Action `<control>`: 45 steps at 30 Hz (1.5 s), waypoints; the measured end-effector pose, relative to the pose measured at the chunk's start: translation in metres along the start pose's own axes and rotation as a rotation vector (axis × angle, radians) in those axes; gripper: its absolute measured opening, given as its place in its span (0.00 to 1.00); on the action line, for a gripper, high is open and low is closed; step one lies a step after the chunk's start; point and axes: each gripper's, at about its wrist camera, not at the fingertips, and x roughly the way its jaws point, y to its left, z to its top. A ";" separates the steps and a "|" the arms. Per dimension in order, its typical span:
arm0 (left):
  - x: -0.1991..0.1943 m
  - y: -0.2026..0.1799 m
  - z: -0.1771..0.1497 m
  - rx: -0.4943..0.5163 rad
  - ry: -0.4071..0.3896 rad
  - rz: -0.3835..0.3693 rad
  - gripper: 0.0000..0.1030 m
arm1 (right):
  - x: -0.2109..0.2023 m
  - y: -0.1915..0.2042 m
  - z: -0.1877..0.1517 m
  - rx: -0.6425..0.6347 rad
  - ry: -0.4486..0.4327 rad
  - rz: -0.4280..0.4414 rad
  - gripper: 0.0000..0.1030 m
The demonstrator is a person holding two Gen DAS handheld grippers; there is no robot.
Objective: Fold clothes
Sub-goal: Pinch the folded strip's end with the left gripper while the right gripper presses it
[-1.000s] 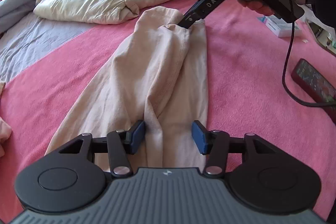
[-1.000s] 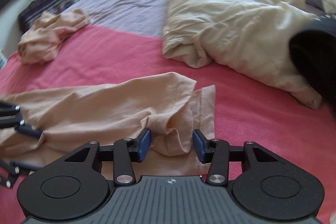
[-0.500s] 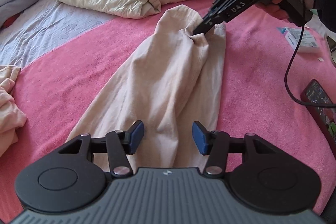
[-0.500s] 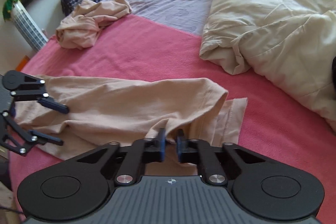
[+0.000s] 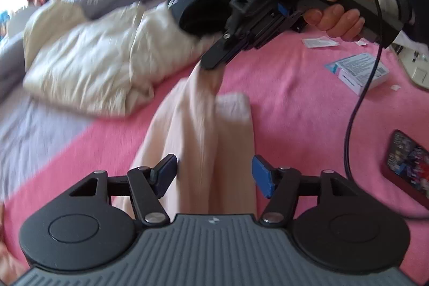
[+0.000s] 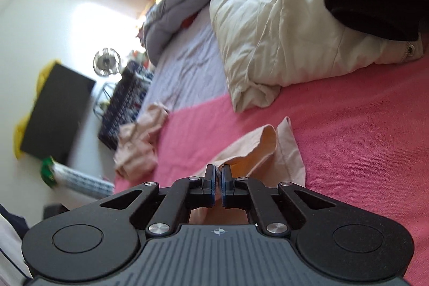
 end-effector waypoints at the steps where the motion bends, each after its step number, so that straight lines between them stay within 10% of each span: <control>1: 0.008 -0.006 0.003 0.024 -0.005 0.023 0.62 | -0.003 -0.002 0.002 0.025 -0.016 0.013 0.06; 6: 0.043 -0.026 0.011 0.102 0.016 0.093 0.32 | -0.008 -0.006 0.008 0.028 -0.017 -0.034 0.06; 9: 0.051 -0.027 0.011 0.094 0.028 0.083 0.12 | 0.000 0.017 0.001 -0.169 0.028 -0.270 0.10; 15: 0.034 0.009 0.021 -0.170 -0.014 -0.086 0.02 | 0.027 0.086 -0.071 -1.030 0.033 -0.734 0.28; 22: 0.021 0.045 0.023 -0.336 -0.055 -0.200 0.01 | 0.082 0.067 -0.148 -1.993 0.149 -0.751 0.51; 27: 0.007 0.040 0.008 -0.238 -0.001 -0.147 0.02 | 0.112 0.061 -0.151 -2.099 0.233 -0.645 0.47; 29: -0.001 0.032 -0.001 -0.177 0.035 -0.119 0.05 | 0.123 0.059 -0.148 -2.087 0.312 -0.636 0.07; 30: -0.004 0.026 -0.006 -0.136 0.048 -0.097 0.06 | 0.126 0.060 -0.143 -2.058 0.331 -0.639 0.05; 32: -0.012 0.014 -0.015 -0.056 0.070 -0.051 0.43 | 0.126 0.068 -0.130 -1.966 0.316 -0.656 0.05; 36: -0.020 -0.010 -0.026 0.095 0.051 0.039 0.64 | 0.115 0.087 -0.102 -1.805 0.269 -0.689 0.05; 42: -0.002 -0.034 -0.034 0.252 0.087 0.193 0.52 | 0.099 0.104 -0.069 -1.650 0.239 -0.747 0.05; 45: 0.005 -0.029 -0.031 0.203 0.110 0.176 0.17 | 0.096 0.102 -0.066 -1.645 0.235 -0.791 0.05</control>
